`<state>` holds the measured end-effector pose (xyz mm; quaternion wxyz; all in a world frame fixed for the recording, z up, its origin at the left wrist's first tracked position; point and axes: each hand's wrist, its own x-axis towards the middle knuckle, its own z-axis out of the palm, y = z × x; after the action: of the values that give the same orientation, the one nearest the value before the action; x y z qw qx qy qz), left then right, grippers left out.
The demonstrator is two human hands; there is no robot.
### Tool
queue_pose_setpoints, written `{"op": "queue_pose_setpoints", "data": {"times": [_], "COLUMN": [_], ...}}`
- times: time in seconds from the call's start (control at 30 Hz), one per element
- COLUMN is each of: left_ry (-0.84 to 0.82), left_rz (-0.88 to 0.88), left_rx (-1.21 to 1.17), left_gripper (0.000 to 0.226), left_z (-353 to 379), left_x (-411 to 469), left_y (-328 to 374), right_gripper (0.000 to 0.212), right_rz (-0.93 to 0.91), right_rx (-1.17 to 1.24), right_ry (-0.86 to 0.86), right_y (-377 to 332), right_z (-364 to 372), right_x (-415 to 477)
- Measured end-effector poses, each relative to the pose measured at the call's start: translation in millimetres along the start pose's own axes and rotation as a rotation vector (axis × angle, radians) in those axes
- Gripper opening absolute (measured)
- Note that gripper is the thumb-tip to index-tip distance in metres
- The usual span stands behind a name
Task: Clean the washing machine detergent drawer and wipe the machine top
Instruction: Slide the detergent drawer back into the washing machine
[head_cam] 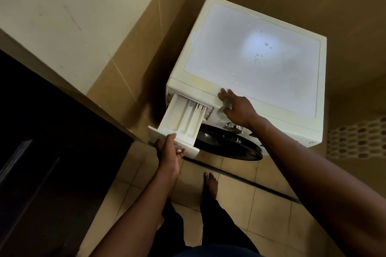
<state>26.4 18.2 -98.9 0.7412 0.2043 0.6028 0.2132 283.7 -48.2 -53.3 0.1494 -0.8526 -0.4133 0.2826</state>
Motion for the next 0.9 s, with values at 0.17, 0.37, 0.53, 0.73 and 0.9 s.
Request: {"op": "queue_pose_setpoints", "data": {"times": [0.17, 0.37, 0.53, 0.73, 0.9], "left_ry": [0.024, 0.009, 0.038, -0.023, -0.086], "left_rz": [-0.033, -0.071, -0.104, -0.088, -0.094], "left_rx": [0.100, 0.000, -0.041, -0.058, -0.073], "left_gripper": [0.068, 0.037, 0.035, 0.037, 0.032], "left_z": [8, 0, 4, 26, 59], "left_x": [15, 14, 26, 40, 56], "left_y": [12, 4, 0, 8, 25], "right_gripper": [0.063, 0.063, 0.064, 0.064, 0.064], "right_rz": [-0.005, 0.003, -0.007, 0.000, 0.006], "right_rx": [-0.020, -0.011, -0.020, -0.029, -0.003], "right_ry": [0.000, 0.013, 0.018, 0.014, 0.026], "right_y": [-1, 2, 2, -4, -4], "right_z": [1, 3, 3, 2, 3], "right_x": [1, 1, 0, -3, -2]}}
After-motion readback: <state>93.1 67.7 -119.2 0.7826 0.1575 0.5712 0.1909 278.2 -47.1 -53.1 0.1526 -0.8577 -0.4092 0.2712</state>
